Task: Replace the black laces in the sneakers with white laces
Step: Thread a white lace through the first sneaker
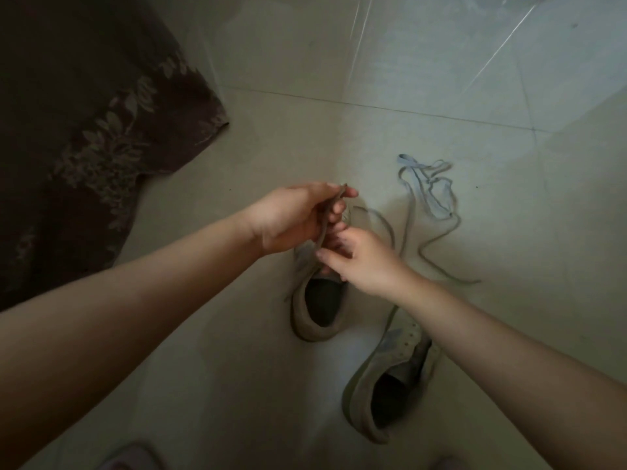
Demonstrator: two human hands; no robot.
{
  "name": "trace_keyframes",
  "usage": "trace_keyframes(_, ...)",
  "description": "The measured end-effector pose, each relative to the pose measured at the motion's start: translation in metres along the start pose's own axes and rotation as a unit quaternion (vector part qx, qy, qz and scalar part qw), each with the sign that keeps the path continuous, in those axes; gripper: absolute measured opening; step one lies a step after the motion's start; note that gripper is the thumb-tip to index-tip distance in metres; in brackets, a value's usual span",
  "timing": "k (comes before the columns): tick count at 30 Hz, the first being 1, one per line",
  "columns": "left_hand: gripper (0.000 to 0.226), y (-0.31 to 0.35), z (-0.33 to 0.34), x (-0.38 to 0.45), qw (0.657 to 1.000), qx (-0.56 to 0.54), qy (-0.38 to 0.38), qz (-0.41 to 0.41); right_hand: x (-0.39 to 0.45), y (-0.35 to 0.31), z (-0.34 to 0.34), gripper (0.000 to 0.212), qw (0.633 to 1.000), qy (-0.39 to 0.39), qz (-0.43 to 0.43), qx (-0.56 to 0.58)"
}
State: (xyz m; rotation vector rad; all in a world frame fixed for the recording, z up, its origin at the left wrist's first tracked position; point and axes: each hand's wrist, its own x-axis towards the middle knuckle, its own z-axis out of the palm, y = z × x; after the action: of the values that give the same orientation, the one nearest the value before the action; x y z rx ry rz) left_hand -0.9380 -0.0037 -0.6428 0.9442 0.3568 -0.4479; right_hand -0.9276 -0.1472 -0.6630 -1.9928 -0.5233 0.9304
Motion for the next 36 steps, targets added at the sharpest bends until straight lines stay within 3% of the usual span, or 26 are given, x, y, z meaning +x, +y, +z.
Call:
trace_keyframes(3,0.027,0.001,-0.005,-0.001,1.0,-0.01,0.024,0.016,0.003,-0.01,0.0,0.018,0.994,-0.035,0.008,0.1)
trace_keyframes(8,0.042,-0.009,-0.015,-0.009,0.998,0.023,0.048,-0.019,0.01,-0.019,-0.01,0.018,0.969,0.054,0.044,0.235)
trace_keyframes(15,0.059,-0.012,-0.008,-0.006,0.983,0.171,0.068,0.005,0.013,-0.02,-0.002,0.019,0.969,0.108,0.039,0.22)
trace_keyframes(17,0.05,-0.012,-0.008,-0.007,0.961,0.267,0.058,0.042,0.015,-0.023,-0.01,0.017,0.955,0.15,0.039,0.253)
trace_keyframes(20,0.034,-0.016,-0.011,-0.015,0.895,0.427,0.047,0.121,0.019,-0.026,-0.028,0.008,0.928,0.199,0.037,0.314)
trace_keyframes(22,0.029,-0.023,-0.018,-0.02,0.871,0.468,0.039,0.141,0.022,-0.026,-0.039,0.006,0.912,0.219,0.037,0.345)
trace_keyframes(27,0.019,-0.036,-0.033,-0.023,0.896,0.433,0.029,0.094,0.027,-0.018,-0.051,0.037,0.866,0.235,0.076,0.434)
trace_keyframes(31,0.015,-0.035,-0.039,-0.024,0.878,0.477,-0.023,0.032,0.027,-0.014,-0.049,0.061,0.853,0.24,0.088,0.455)
trace_keyframes(33,0.014,-0.035,-0.04,-0.023,0.864,0.501,0.007,0.052,0.026,-0.014,-0.047,0.067,0.864,0.223,0.101,0.44)
trace_keyframes(34,0.014,-0.036,-0.039,-0.022,0.872,0.483,0.039,0.067,0.025,-0.014,-0.046,0.069,0.875,0.21,0.11,0.422)
trace_keyframes(36,0.015,-0.034,-0.035,-0.019,0.924,0.353,0.131,0.064,0.023,-0.013,-0.044,0.068,0.909,0.188,0.138,0.345)
